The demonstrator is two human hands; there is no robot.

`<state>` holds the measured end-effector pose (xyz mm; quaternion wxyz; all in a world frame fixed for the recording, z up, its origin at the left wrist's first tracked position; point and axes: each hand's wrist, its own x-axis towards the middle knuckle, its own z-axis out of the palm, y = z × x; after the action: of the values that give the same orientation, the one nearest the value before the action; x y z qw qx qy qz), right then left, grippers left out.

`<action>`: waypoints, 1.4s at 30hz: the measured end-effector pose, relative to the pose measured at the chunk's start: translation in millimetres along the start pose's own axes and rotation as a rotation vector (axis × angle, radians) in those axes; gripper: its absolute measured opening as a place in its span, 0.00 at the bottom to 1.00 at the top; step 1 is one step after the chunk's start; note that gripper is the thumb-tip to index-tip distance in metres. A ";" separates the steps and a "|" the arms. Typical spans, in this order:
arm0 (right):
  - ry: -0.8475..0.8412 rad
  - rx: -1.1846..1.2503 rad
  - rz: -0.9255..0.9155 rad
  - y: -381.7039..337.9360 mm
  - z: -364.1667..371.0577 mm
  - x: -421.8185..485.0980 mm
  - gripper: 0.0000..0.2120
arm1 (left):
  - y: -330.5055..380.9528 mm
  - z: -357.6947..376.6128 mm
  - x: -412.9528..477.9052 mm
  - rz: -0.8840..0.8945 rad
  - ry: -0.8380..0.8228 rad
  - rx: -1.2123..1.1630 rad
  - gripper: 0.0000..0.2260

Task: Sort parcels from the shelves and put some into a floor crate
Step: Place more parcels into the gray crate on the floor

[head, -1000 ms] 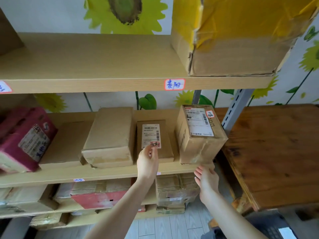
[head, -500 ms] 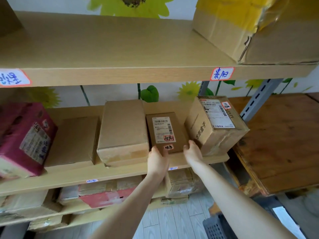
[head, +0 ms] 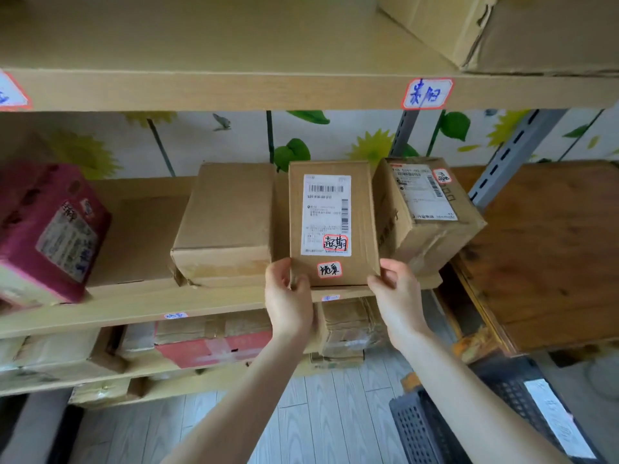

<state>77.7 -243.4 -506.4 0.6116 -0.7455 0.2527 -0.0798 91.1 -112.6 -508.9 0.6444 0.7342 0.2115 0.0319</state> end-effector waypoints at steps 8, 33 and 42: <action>0.046 0.052 -0.027 -1.6 -12.8 -58.4 0.16 | 4.2 -36.0 -38.7 0.060 -0.090 -0.068 0.10; 0.990 0.493 0.429 229.4 -333.4 -366.8 0.09 | -144.2 100.9 -407.2 -0.158 -1.359 0.364 0.17; 1.009 0.584 0.637 332.2 -458.3 -368.4 0.12 | -224.5 207.8 -508.0 -0.457 -1.309 0.480 0.16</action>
<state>-527.9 -509.3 -643.1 0.5888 -0.3092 0.6840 -0.2997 -364.6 -467.0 -644.4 0.4510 0.6613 -0.0676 -0.5956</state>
